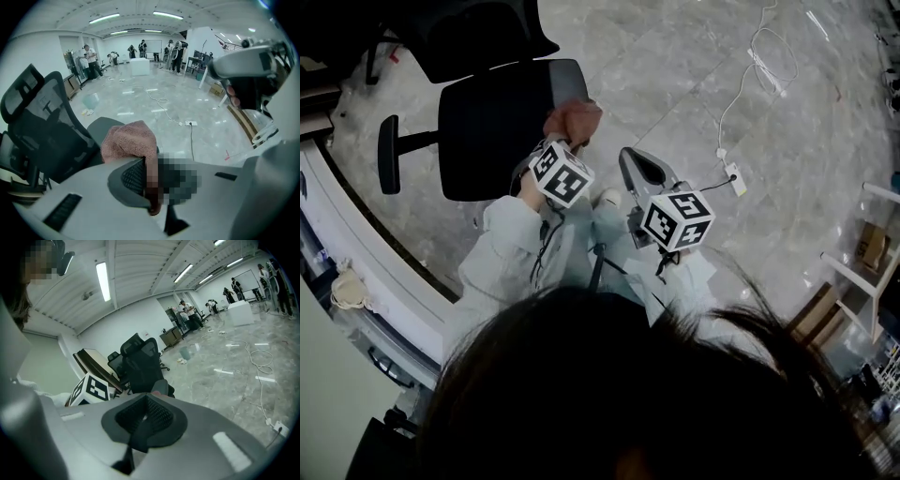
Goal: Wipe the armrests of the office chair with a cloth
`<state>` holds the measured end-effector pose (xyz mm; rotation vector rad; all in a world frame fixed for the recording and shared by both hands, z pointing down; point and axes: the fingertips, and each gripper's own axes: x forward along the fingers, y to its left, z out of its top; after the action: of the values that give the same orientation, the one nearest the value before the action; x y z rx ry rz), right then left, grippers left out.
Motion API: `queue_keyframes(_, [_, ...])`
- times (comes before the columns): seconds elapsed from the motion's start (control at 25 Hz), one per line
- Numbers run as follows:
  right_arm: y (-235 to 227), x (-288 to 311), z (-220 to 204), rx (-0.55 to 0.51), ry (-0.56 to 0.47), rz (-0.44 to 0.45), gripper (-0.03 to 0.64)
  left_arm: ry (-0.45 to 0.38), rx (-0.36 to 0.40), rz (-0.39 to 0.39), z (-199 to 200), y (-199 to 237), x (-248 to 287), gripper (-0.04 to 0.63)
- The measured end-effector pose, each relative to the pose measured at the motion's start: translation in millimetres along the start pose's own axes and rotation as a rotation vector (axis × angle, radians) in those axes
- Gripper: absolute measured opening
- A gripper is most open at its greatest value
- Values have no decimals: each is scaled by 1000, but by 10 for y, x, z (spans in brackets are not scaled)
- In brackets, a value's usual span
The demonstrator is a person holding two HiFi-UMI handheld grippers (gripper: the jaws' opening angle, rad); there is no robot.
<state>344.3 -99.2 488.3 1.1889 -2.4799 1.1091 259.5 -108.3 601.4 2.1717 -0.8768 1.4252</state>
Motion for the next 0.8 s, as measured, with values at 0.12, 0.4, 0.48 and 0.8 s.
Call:
queue_keyframes(0.12, [1,6,-3,-5,5,-5,2,20,38,-24,-97,-188,6,37])
queue_keyframes(0.4, [102,-103,-82,-7,-3,-6,2,-96,-6,38,-193,-180,-130,37])
queue_keyframes(0.48, [29,-113,-104,0,5,-16,2,-136,-68,52,-102,-15,-160,37])
queue_keyframes(0.8, [-185,88,-90,29,37,-30,2,-182,-257,217,254,1172,-104,37])
